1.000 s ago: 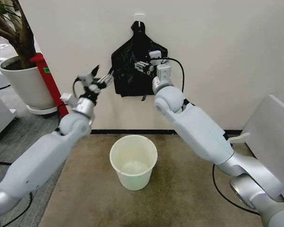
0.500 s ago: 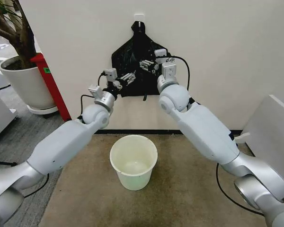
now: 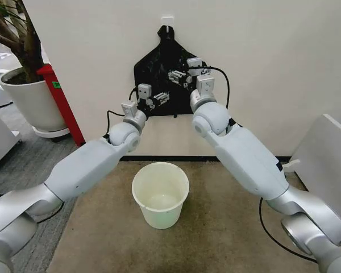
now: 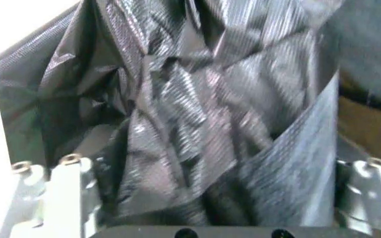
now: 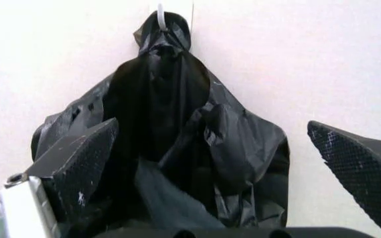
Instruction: Place the garbage bag over the trash bin.
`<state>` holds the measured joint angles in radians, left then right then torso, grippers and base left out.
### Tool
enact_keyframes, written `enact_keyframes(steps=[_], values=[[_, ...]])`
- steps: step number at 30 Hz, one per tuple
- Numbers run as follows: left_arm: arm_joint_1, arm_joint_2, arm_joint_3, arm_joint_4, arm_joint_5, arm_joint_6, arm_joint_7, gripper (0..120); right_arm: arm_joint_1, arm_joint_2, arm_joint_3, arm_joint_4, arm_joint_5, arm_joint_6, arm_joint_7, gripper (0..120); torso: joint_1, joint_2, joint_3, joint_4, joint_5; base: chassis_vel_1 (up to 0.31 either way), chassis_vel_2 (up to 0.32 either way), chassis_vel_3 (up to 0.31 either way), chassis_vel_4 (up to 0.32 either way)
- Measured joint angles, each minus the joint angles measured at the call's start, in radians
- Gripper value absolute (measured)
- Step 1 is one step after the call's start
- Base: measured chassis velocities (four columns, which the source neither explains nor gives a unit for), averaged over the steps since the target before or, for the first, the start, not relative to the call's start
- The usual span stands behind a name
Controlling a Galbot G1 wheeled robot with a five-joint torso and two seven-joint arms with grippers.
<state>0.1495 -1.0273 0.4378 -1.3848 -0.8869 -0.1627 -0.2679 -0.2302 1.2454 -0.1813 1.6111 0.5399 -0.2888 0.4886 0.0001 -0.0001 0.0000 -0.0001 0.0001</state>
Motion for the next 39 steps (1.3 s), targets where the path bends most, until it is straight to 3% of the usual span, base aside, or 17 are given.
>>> enact_keyframes(steps=[10, 15, 17, 21, 28, 34, 39], values=[[0.027, 0.024, -0.02, -0.069, 0.003, 0.005, -0.04, 44, -0.005, -0.001, 0.002, -0.002, -0.014, 0.002, -0.005, 100, 0.0, 0.0, 0.0, 0.0001, -0.0001, 0.0, 0.0, 0.0, 0.0], [0.091, 0.079, -0.089, -0.151, 0.006, 0.014, -0.056, 22, -0.023, 0.023, -0.006, -0.015, -0.027, 0.003, -0.007, 100, 0.0, 0.0, 0.0, 0.0003, -0.0002, 0.0, 0.0, 0.0, 0.0], [0.101, 0.089, -0.101, -0.16, 0.006, 0.015, -0.056, 19, -0.024, 0.028, -0.008, -0.018, -0.029, 0.003, -0.007, 100, 0.0, 0.0, 0.0, 0.0003, -0.0003, 0.0, 0.0, 0.0, 0.0], [0.149, 0.122, -0.165, -0.186, 0.01, 0.016, -0.056, 1, -0.017, 0.047, -0.017, -0.037, -0.037, 0.003, -0.009, 100, 0.0, 0.0, 0.0, 0.0004, -0.0002, 0.0, 0.0, 0.0, 0.0], [0.19, 0.138, -0.208, -0.201, 0.015, 0.016, -0.053, 0, 0.016, 0.061, -0.041, -0.072, -0.037, 0.008, -0.01, 100, 0.0, 0.0, 0.0, 0.0001, -0.0003, 0.0, 0.0, 0.0, 0.0], [0.183, 0.121, -0.218, -0.185, 0.015, 0.012, -0.052, 0, 0.017, 0.088, -0.059, -0.084, -0.03, 0.005, 0.001, 87, 0.0, 0.0, 0.0, 0.0001, -0.0001, 0.0, 0.0, 0.0, 0.0], [0.175, 0.108, -0.219, -0.18, 0.013, 0.009, -0.051, 0, 0.018, 0.104, -0.071, -0.1, -0.024, -0.001, 0.006, 97, 0.0, 0.0, 0.0, 0.0, 0.0, 0.0, 0.0, 0.0, 0.0]])
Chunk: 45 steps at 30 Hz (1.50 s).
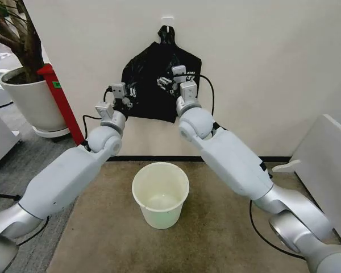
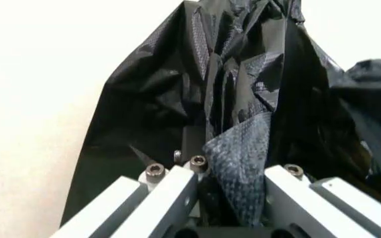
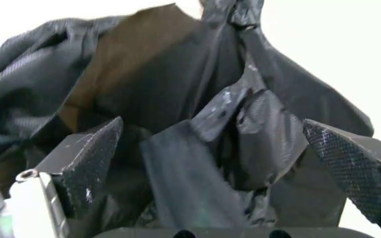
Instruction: Place the garbage bag over the trash bin.
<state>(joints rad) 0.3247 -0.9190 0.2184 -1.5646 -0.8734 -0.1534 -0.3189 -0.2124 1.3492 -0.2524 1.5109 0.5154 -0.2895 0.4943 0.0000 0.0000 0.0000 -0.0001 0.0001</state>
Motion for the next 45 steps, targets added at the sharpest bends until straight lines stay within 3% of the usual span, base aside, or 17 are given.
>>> enact_keyframes(steps=[3, 10, 36, 45], values=[[-0.001, -0.003, 0.0, 0.001, -0.001, -0.001, 0.001, 0, 0.004, 0.004, -0.004, -0.009, 0.002, 0.0, 0.0, 97, 0.0, 0.0, 0.0, 0.0, -0.0001, 0.0, 0.0, 0.0, 0.0], [-0.003, -0.013, 0.0, 0.003, -0.002, -0.007, 0.003, 0, 0.019, 0.02, -0.007, -0.053, 0.005, 0.004, -0.001, 82, 0.0, 0.0, 0.0, 0.0002, -0.0001, 0.0, 0.0, 0.0, 0.0], [-0.004, -0.012, -0.005, 0.012, -0.005, -0.021, 0.019, 0, -0.001, -0.003, 0.0, -0.038, 0.018, 0.029, -0.004, 0, 0.0, 0.0, 0.0, 0.0002, -0.0001, 0.0, 0.0, 0.0, 0.0], [0.011, -0.014, -0.035, 0.001, -0.005, -0.024, 0.02, 0, 0.005, -0.025, 0.001, -0.001, 0.028, 0.023, -0.001, 0, 0.0, 0.0, 0.0, 0.0001, -0.0001, 0.0, 0.0, 0.0, 0.0]])
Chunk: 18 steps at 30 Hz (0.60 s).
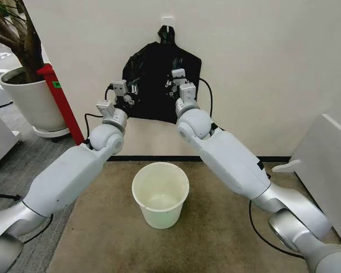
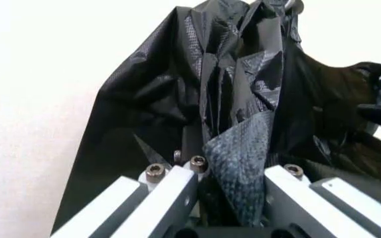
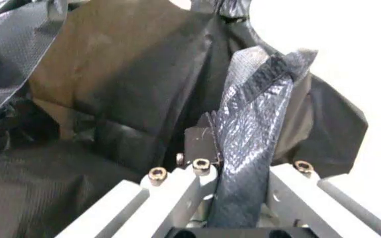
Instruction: Place the garbage bag over the trash bin.
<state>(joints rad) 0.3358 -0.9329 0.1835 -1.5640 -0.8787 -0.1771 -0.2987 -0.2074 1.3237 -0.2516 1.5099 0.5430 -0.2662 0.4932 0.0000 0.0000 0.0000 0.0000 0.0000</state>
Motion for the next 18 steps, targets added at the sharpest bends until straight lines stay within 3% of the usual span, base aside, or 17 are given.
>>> enact_keyframes(steps=[6, 18], values=[[0.034, -0.002, -0.042, -0.028, -0.003, -0.004, -0.002, 0, -0.006, -0.021, 0.007, 0.044, 0.009, -0.009, 0.001, 0, 0.0, 0.0, 0.0, 0.0, -0.0001, 0.0, 0.0, 0.0, 0.0], [0.179, 0.003, -0.114, -0.213, -0.061, -0.014, -0.005, 0, -0.051, -0.066, 0.046, 0.223, 0.041, -0.061, 0.005, 0, 0.0, 0.0, 0.0, -0.0001, 0.0, 0.0, 0.0, 0.0, 0.0]])
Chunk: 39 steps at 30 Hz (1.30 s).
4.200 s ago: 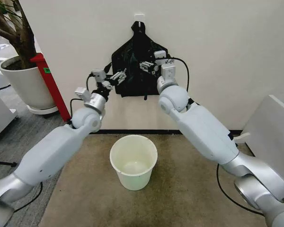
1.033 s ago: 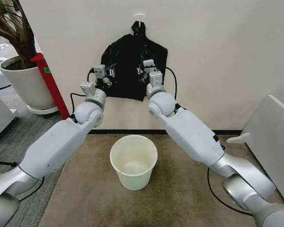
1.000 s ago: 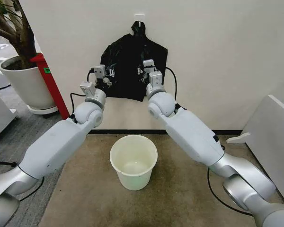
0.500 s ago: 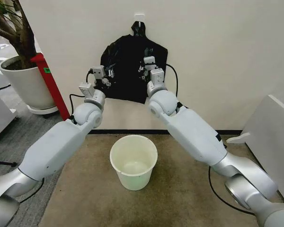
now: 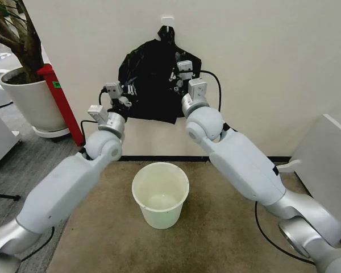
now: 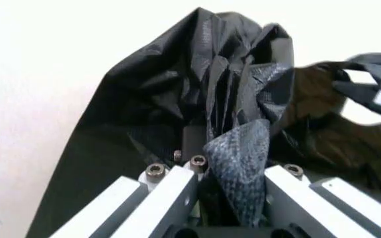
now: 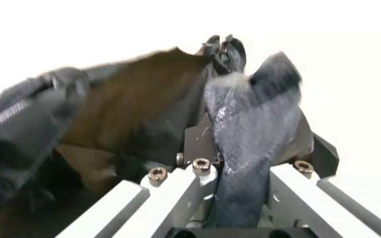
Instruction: Place the garbage bag over the trash bin.
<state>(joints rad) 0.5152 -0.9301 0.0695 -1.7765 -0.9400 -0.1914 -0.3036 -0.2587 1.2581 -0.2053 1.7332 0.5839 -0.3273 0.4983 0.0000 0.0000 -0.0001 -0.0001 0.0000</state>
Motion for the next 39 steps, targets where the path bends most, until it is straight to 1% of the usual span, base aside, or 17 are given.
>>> enact_keyframes(steps=[3, 10, 12, 20, 25, 27, 31, 32, 34, 35, 39], values=[[0.055, 0.003, -0.022, -0.049, 0.002, 0.001, 0.001, 0, -0.03, -0.026, 0.013, 0.06, 0.01, -0.013, 0.0, 0, 0.0, 0.0, 0.0, 0.0, 0.0, 0.0, 0.0, 0.0, 0.0], [0.119, 0.013, -0.052, -0.095, 0.014, 0.005, 0.003, 0, -0.095, -0.055, 0.042, 0.127, 0.016, -0.022, -0.002, 0, 0.0, 0.0, 0.0, 0.0, 0.0, 0.0, 0.0, 0.0, 0.0], [0.125, 0.013, -0.054, -0.098, 0.015, 0.005, 0.003, 0, -0.102, -0.056, 0.045, 0.132, 0.016, -0.023, -0.002, 0, 0.0, 0.0, 0.0, 0.0001, 0.0002, 0.0, 0.0, 0.0, 0.0], [0.182, 0.015, -0.072, -0.141, 0.028, 0.006, 0.004, 0, -0.206, -0.069, 0.088, 0.215, 0.013, -0.035, -0.009, 0, 0.0, 0.0, 0.0, 0.0001, 0.0001, 0.0, 0.0, 0.0, 0.0], [0.267, 0.006, -0.103, -0.191, 0.012, 0.011, 0.001, 0, -0.283, -0.076, 0.12, 0.293, -0.001, -0.055, -0.021, 0, 0.0, 0.0, 0.0, 0.0, 0.0, 0.0, 0.0, 0.0, 0.0], [0.281, 0.005, -0.108, -0.201, 0.004, 0.016, -0.001, 0, -0.293, -0.077, 0.122, 0.304, -0.003, -0.058, -0.021, 0, 0.0, 0.0, 0.0, 0.0, 0.0, 0.0, 0.0, 0.0, 0.0], [0.358, 0.004, -0.135, -0.277, -0.032, 0.05, -0.016, 0, -0.332, -0.086, 0.13, 0.354, 0.005, -0.08, -0.021, 0, 0.0, 0.0, 0.0, 0.0001, 0.0, 0.0, 0.0, 0.0, 0.0], [0.391, 0.01, -0.149, -0.311, -0.035, 0.063, -0.019, 0, -0.347, -0.09, 0.135, 0.376, 0.01, -0.088, -0.021, 0, 0.0, 0.0, 0.0, 0.0, 0.0001, 0.0, 0.0, 0.0, 0.0], [0.438, 0.024, -0.161, -0.349, -0.038, 0.067, -0.019, 0, -0.37, -0.094, 0.143, 0.399, 0.011, -0.092, -0.023, 0, 0.0, 0.0, 0.0, 0.0001, 0.0001, 0.0, 0.0, 0.0, 0.0], [0.438, 0.024, -0.161, -0.349, -0.038, 0.067, -0.019, 0, -0.37, -0.094, 0.143, 0.399, 0.011, -0.092, -0.023, 0, 0.0, 0.0, 0.0, 0.0001, 0.0001, 0.0, 0.0, 0.0, 0.0], [0.521, 0.034, -0.171, -0.389, -0.045, 0.067, -0.019, 0, -0.424, -0.102, 0.162, 0.444, 0.008, -0.099, -0.036, 0, 0.0, 0.0, 0.0, 0.0002, 0.0, 0.0, 0.0, 0.0, 0.0]])
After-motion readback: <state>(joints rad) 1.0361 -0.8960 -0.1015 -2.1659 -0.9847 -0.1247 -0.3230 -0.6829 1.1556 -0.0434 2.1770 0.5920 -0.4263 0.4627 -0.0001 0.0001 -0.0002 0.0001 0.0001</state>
